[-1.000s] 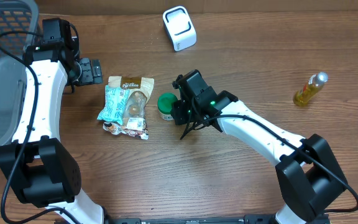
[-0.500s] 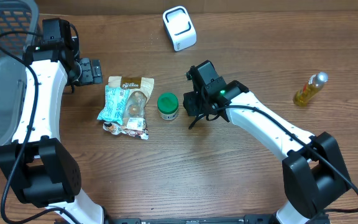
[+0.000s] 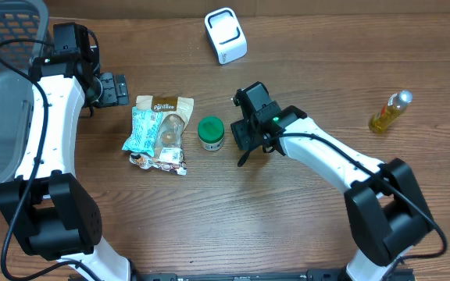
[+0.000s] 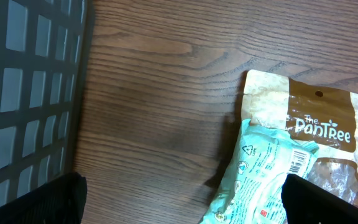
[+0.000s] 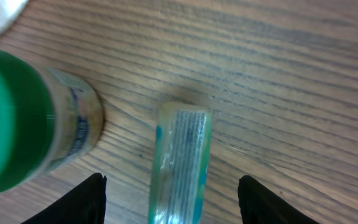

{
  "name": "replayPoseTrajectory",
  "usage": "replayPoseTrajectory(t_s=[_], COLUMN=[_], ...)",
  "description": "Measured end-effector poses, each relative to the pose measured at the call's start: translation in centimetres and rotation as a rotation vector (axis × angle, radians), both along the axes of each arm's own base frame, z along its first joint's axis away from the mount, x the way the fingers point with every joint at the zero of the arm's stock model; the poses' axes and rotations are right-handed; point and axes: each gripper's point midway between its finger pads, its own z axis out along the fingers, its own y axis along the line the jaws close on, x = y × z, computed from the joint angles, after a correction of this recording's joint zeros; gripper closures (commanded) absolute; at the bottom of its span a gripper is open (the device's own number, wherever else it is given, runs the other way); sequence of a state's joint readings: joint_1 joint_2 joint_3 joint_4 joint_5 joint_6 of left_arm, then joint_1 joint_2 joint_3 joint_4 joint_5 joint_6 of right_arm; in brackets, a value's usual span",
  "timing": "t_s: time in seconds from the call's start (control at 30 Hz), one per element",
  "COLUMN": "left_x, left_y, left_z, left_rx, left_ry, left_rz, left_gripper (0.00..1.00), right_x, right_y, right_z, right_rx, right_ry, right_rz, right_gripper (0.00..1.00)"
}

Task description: Scan the item barcode

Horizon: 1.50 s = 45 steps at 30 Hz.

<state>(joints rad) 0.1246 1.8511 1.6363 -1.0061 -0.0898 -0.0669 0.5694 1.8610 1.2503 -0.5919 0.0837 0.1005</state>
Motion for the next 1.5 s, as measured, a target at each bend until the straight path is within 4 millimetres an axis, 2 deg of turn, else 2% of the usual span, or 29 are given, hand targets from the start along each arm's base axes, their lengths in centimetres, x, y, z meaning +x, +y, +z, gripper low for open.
replayPoseTrajectory(t_s=[0.1, 0.2, 0.3, 0.43, 0.6, 0.77, 0.9, 1.1, 1.3, 1.5], left_x=[0.0, 0.0, 0.0, 0.0, 0.0, 0.0, 0.0, 0.0, 0.0, 0.0], left_y=[0.0, 0.0, 0.0, 0.0, 0.0, 0.0, 0.0, 0.0, 0.0, 0.0], left_z=[0.0, 0.0, 0.0, 0.0, 0.0, 0.0, 0.0, 0.0, 0.0, 0.0], left_rx=[0.000, 0.000, 0.000, 0.000, 0.000, 0.000, 0.000, 0.000, 0.000, 0.000], left_ry=[0.000, 0.000, 0.000, 0.000, 0.000, 0.000, 0.000, 0.000, 0.000, 0.000], left_rz=[0.000, 0.000, 0.000, 0.000, 0.000, 0.000, 0.000, 0.000, 0.000, 0.000], left_gripper=[0.01, 0.00, 0.00, 0.01, 0.00, 0.00, 0.00, 0.00, 0.00, 0.00], right_x=[-0.1, -0.3, -0.3, -0.3, -0.7, -1.9, -2.9, -3.8, -3.2, -3.2], right_y=[-0.1, -0.3, -0.3, -0.3, -0.5, -1.3, -2.3, -4.3, -7.4, -10.4], right_z=[-1.3, -2.0, -2.0, -2.0, -2.2, -2.0, -1.2, -1.2, -1.0, -1.1], right_rx=[-0.018, -0.031, -0.029, -0.029, -0.032, -0.047, -0.034, 0.048, 0.166, 0.194], right_ry=[0.022, 0.036, 0.035, 0.035, 0.055, 0.105, 0.151, 0.279, 0.376, 0.429], right_rz=[0.002, 0.010, 0.003, 0.005, -0.012, -0.050, -0.108, -0.227, -0.353, -0.449], right_gripper=[0.49, 0.66, 0.73, 0.77, 0.87, 0.89, 0.89, 0.89, 0.89, 0.88])
